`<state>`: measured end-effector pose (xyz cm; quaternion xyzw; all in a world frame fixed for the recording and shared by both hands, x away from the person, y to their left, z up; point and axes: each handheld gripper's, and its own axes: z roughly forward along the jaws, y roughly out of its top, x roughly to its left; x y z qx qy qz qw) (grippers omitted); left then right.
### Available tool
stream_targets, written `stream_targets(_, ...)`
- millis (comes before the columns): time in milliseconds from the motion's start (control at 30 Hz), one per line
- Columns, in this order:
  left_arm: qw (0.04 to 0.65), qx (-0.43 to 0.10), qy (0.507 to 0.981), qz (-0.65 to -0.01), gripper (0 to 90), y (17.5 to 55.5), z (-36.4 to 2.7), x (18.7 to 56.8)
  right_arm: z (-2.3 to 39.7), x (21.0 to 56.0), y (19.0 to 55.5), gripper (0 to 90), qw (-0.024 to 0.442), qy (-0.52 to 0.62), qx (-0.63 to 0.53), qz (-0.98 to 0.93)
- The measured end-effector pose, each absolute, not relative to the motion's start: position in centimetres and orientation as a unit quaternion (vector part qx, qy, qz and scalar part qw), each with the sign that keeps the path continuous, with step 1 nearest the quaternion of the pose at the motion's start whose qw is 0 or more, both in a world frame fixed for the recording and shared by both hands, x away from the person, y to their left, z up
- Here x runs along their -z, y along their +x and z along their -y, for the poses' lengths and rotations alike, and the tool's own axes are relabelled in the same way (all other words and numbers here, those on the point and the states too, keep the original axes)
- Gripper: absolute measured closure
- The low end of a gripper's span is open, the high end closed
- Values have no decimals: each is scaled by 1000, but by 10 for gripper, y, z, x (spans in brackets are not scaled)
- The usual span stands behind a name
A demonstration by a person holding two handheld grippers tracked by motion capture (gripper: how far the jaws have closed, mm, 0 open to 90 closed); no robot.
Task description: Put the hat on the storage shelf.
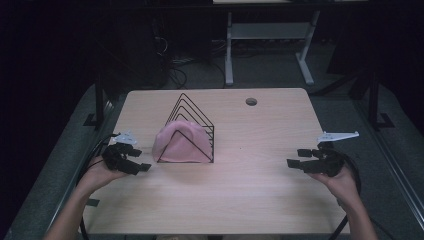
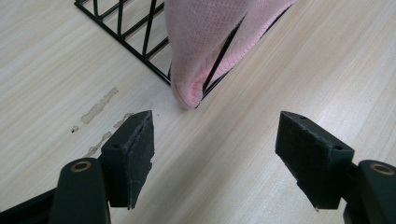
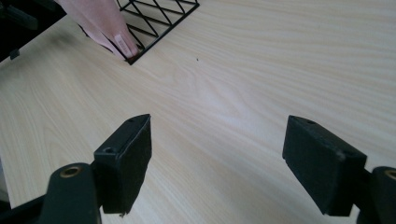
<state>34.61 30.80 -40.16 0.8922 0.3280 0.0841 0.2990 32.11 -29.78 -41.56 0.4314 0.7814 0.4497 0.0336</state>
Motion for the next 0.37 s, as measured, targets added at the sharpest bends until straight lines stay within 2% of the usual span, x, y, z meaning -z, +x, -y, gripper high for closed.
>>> stream_targets(167, 300, -86, 895, -319, 279, 343, -308, 400, 303, 425, 312, 226, 34, 440, -451, -776)
stream_targets(367, 332, -84, 878, -334, 279, 329, -309, 401, 302, 432, 298, 215, 40, 437, -428, -790)
